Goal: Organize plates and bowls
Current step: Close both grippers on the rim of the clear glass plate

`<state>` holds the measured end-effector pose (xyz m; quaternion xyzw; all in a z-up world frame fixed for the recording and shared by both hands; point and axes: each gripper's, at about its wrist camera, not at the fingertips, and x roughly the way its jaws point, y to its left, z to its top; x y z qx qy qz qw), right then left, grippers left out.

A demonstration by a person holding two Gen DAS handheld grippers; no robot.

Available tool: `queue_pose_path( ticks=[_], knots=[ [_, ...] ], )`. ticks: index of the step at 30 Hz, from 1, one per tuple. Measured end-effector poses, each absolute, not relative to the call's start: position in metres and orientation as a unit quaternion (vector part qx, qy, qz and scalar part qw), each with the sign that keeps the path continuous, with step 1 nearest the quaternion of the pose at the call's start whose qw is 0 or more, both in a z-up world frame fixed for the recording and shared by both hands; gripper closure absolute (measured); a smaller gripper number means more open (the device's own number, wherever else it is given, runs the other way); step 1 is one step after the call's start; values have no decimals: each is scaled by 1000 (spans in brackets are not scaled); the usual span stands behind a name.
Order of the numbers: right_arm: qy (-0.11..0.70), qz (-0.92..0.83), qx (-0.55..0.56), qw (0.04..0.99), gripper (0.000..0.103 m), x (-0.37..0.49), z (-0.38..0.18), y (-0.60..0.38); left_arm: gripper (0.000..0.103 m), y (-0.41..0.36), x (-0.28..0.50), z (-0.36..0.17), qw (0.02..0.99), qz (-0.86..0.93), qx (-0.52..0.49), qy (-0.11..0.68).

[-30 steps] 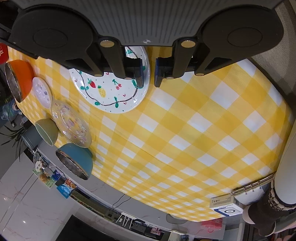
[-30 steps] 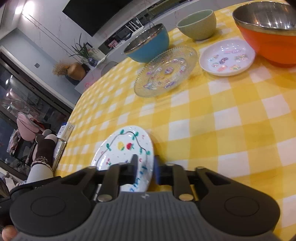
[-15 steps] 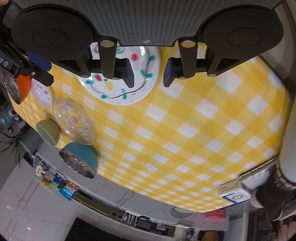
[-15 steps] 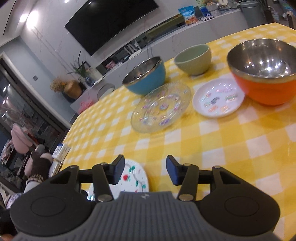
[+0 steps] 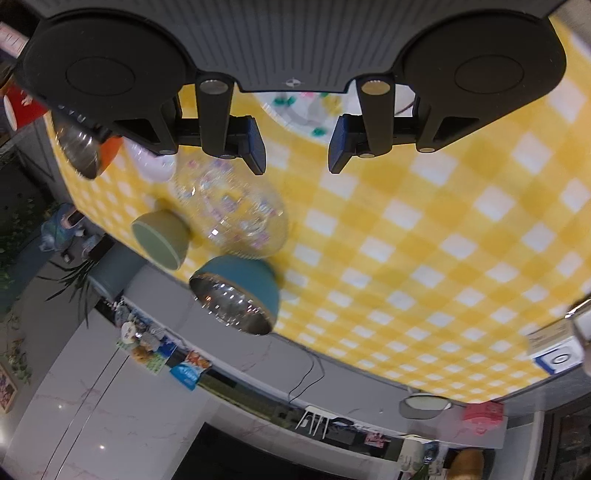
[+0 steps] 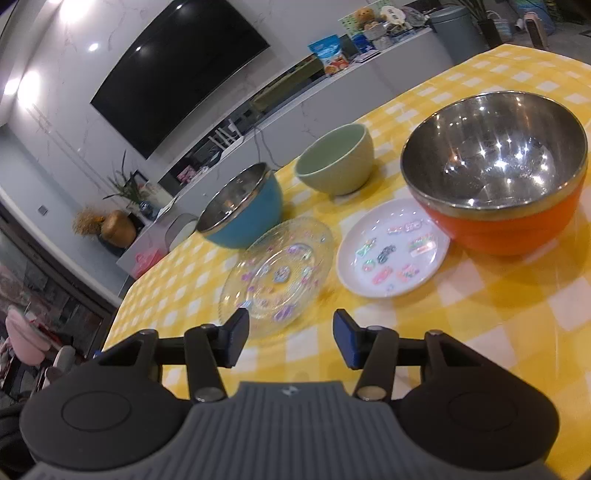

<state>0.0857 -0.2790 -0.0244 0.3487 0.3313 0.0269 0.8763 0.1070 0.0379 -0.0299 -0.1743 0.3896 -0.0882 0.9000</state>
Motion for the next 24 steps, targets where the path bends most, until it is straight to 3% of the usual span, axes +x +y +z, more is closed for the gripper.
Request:
queue_pose_path(
  ticks=[6, 12, 17, 24],
  knots=[
    [339, 19, 378, 861, 66, 104, -42, -279, 61, 28, 140, -40, 895, -91, -181, 397],
    [342, 7, 406, 847, 69, 122, -56, -283, 61, 20, 167, -53, 892, -91, -169, 408],
    [330, 4, 417, 847, 79, 131, -63, -285, 62, 17, 186, -66, 885, -89, -165, 425],
    [322, 0, 433, 842, 89, 135, -68, -291, 75, 16, 198, -74, 887, -88, -159, 425]
  ],
)
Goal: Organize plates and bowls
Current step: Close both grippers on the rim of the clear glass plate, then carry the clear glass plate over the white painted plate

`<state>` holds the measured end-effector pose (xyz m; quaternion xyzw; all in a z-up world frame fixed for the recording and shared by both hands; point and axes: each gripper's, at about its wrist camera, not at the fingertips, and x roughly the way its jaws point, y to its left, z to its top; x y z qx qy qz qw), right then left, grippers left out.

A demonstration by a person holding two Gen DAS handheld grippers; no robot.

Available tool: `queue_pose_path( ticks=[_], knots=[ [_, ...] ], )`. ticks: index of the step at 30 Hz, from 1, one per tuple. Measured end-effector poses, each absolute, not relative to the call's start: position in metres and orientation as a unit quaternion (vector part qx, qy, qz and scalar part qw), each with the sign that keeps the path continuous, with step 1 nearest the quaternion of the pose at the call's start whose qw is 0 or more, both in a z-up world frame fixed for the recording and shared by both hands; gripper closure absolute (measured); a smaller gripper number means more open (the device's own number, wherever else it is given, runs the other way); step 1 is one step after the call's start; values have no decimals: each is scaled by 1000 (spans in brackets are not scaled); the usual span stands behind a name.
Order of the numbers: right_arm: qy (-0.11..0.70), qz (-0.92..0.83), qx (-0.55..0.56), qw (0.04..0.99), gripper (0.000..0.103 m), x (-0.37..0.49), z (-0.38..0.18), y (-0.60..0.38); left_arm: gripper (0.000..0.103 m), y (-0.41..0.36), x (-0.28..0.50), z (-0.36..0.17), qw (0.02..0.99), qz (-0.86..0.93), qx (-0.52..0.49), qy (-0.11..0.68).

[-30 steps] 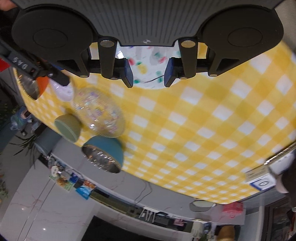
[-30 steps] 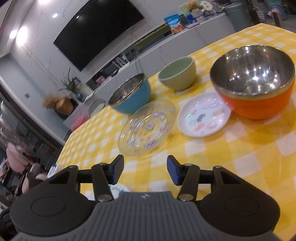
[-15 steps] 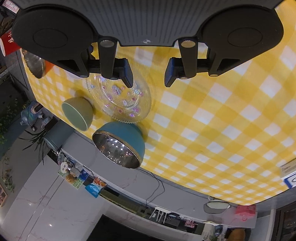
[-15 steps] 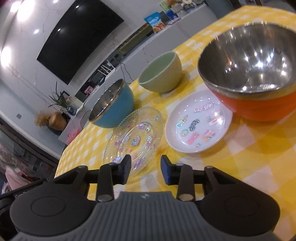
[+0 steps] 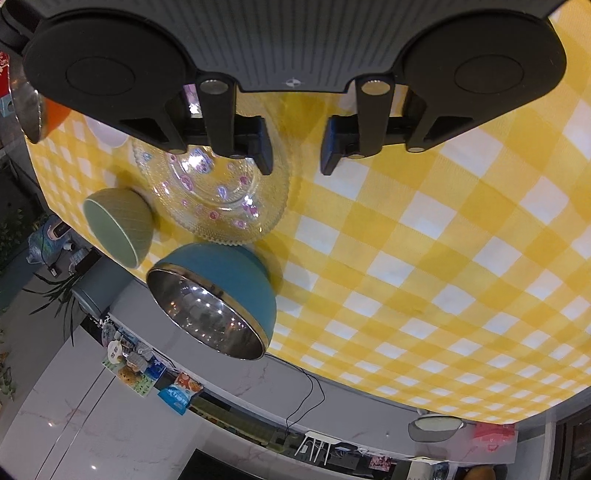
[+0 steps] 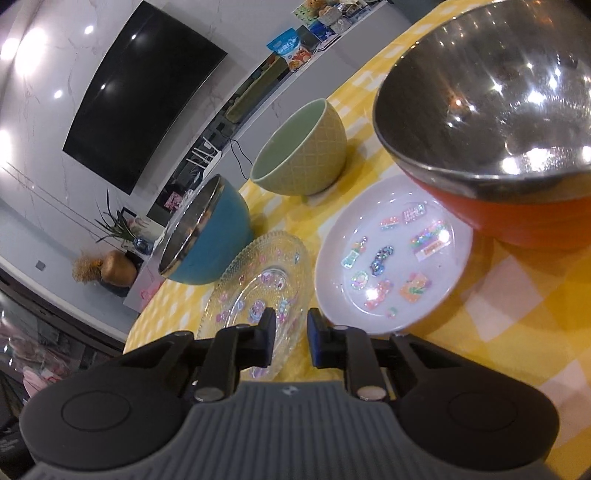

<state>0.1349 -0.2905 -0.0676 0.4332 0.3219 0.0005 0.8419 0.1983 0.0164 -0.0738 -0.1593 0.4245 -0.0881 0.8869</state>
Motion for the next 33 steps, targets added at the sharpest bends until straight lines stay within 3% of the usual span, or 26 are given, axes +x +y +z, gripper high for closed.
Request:
queue_pose_path(
  ticks=[1, 4, 15, 18, 21, 25, 33],
  knots=[
    [322, -3, 429, 844, 96, 135, -68, -290, 82, 16, 199, -74, 886, -92, -161, 425],
    [319, -2, 431, 844, 96, 133, -70, -292, 95, 15, 200, -72, 881, -105, -171, 428],
    [344, 27, 431, 834, 96, 124, -68, -281, 99, 34, 173, -63, 889, -90, -145, 425],
    [339, 28, 399, 851, 91, 123, -62, -270, 96, 40, 173, -63, 888, -92, -151, 425],
    [320, 17, 363, 875, 77, 122, -56, -267, 86, 44, 179, -65, 890, -72, -163, 421],
    [302, 12, 367, 880, 77, 124, -58, -275, 77, 46, 190, -70, 888, -75, -180, 417],
    [303, 26, 396, 866, 78, 131, -66, -283, 76, 36, 202, -75, 893, -86, -161, 411]
  ],
)
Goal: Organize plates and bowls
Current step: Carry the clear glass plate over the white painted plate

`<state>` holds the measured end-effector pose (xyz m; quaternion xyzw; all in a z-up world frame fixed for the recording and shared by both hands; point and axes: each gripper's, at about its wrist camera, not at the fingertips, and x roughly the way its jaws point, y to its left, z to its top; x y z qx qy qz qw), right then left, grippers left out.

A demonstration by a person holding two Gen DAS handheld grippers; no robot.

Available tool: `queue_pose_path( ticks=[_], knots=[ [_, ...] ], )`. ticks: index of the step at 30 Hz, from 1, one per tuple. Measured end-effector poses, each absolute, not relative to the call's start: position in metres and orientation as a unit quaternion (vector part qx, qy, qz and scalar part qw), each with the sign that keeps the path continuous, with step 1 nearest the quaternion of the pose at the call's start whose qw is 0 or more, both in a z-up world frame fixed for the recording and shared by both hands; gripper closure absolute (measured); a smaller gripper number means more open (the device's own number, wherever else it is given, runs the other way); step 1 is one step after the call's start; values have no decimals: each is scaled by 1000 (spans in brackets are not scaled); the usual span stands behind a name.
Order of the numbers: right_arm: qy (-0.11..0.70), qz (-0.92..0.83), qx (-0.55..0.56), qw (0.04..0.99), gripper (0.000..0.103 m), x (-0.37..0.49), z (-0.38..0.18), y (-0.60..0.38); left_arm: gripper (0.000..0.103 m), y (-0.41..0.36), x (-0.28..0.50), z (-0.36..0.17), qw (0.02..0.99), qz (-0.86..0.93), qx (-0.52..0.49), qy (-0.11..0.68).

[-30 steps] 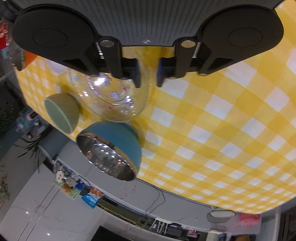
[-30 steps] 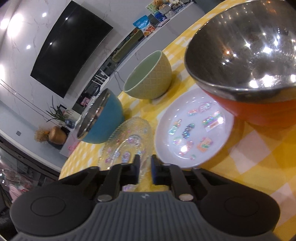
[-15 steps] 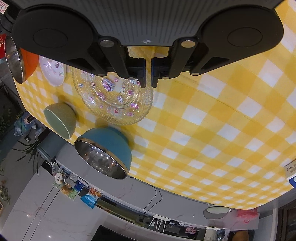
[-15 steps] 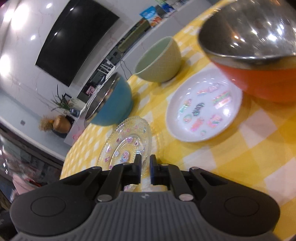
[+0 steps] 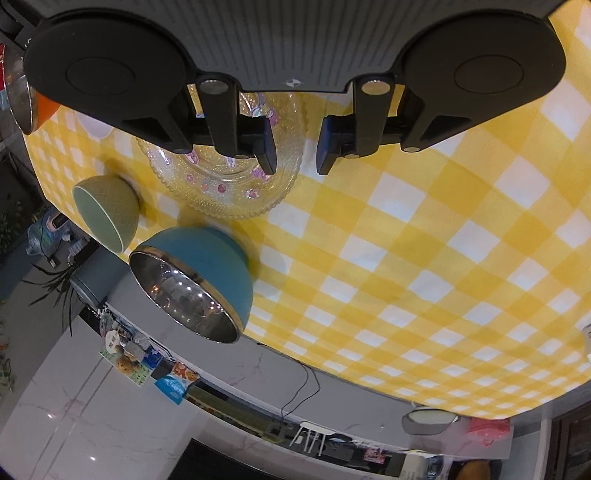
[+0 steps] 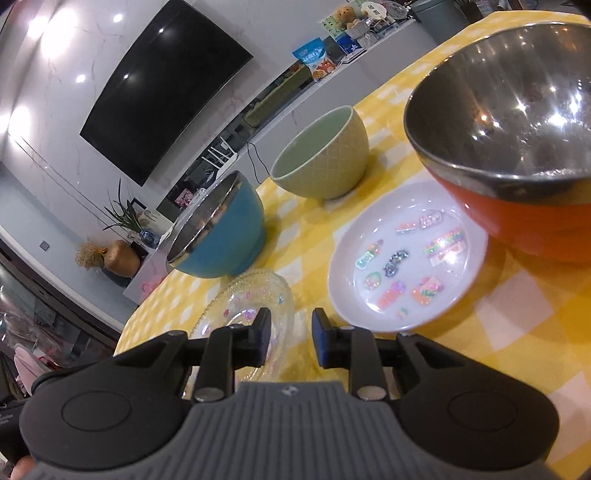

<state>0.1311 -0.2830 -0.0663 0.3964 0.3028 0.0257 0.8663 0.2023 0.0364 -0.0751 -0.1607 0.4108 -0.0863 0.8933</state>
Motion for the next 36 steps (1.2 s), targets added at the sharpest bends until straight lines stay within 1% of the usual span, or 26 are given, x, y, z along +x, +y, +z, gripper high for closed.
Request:
queue_pose_path(
  ticks=[3, 6, 9, 13, 16, 27, 36],
  knots=[
    [304, 38, 403, 863, 80, 133, -69, -282, 86, 31, 203, -76, 897, -93, -145, 408],
    [307, 43, 408, 859, 89, 134, -71, -279, 86, 29, 202, -75, 899, -92, -139, 405],
    [312, 37, 402, 860, 98, 134, -72, -279, 89, 29, 200, -74, 899, -92, -136, 405],
    [318, 38, 415, 851, 98, 132, -70, -282, 92, 32, 191, -67, 903, -94, -129, 398],
    [322, 43, 420, 847, 98, 131, -68, -282, 93, 37, 184, -62, 903, -91, -132, 399],
    [338, 87, 409, 843, 98, 107, -46, -267, 93, 61, 137, -30, 908, -64, -154, 385],
    [352, 119, 388, 843, 98, 76, -24, -254, 94, 77, 89, -11, 905, -38, -167, 389]
  ],
)
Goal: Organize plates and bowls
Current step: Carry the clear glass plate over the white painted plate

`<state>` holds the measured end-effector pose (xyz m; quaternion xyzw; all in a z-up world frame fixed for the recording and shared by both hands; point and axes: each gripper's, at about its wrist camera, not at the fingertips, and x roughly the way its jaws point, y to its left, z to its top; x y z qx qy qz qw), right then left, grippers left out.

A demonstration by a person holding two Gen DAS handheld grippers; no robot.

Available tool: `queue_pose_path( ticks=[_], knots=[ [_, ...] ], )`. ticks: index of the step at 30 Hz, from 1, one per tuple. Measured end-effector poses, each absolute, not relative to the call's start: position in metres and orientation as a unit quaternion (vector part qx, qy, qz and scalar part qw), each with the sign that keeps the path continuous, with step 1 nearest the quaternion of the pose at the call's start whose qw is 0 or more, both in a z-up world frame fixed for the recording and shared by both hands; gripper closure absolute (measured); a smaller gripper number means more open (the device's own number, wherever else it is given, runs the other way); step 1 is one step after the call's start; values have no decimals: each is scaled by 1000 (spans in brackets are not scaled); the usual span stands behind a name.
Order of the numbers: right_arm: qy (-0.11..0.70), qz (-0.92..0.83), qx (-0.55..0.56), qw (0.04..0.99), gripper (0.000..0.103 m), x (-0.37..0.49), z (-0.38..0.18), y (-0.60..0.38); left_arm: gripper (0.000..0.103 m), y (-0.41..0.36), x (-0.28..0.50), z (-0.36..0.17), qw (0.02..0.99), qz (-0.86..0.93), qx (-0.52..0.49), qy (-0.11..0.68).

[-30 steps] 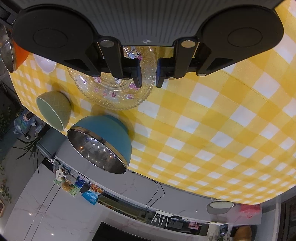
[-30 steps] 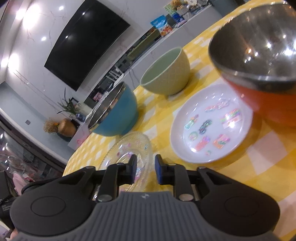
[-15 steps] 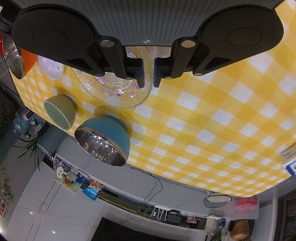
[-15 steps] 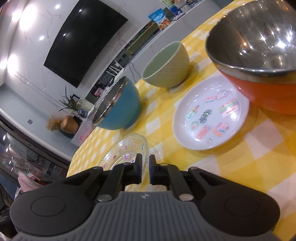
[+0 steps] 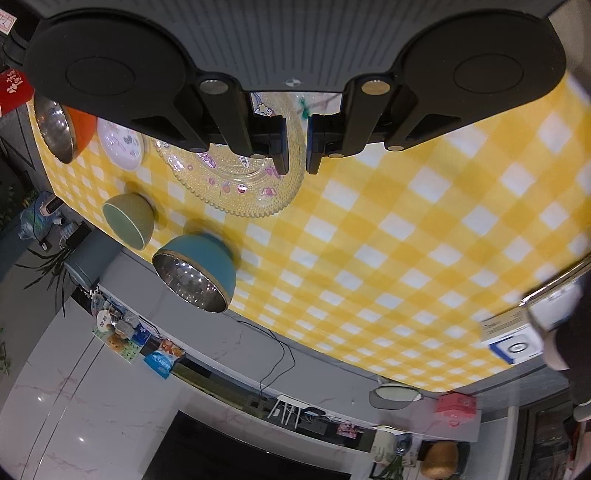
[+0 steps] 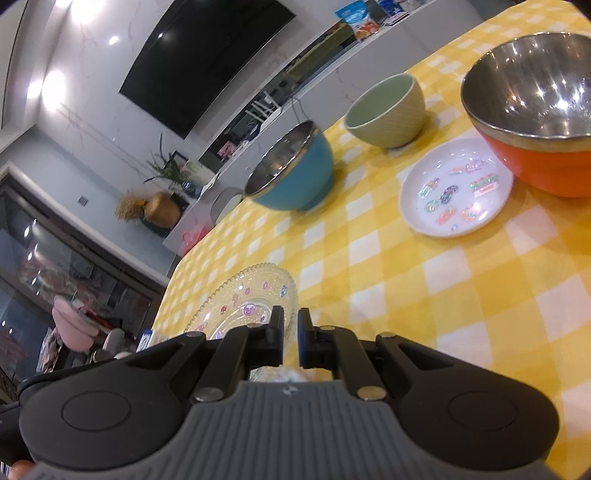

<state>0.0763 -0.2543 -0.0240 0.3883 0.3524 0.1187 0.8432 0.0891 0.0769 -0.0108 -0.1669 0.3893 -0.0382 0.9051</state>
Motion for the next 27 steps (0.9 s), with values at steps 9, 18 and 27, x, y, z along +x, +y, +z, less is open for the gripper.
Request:
queue_pose_path(
  ticks=[9, 18, 27],
  knots=[
    [373, 138, 362, 843, 98, 50, -16, -236, 94, 93, 51, -12, 904, -19, -165, 393],
    [382, 137, 320, 856, 98, 40, -17, -229, 94, 95, 41, -29, 896, -17, -166, 411],
    [392, 132, 294, 861, 98, 40, -25, -224, 94, 93, 39, -40, 895, -14, -151, 420]
  ],
)
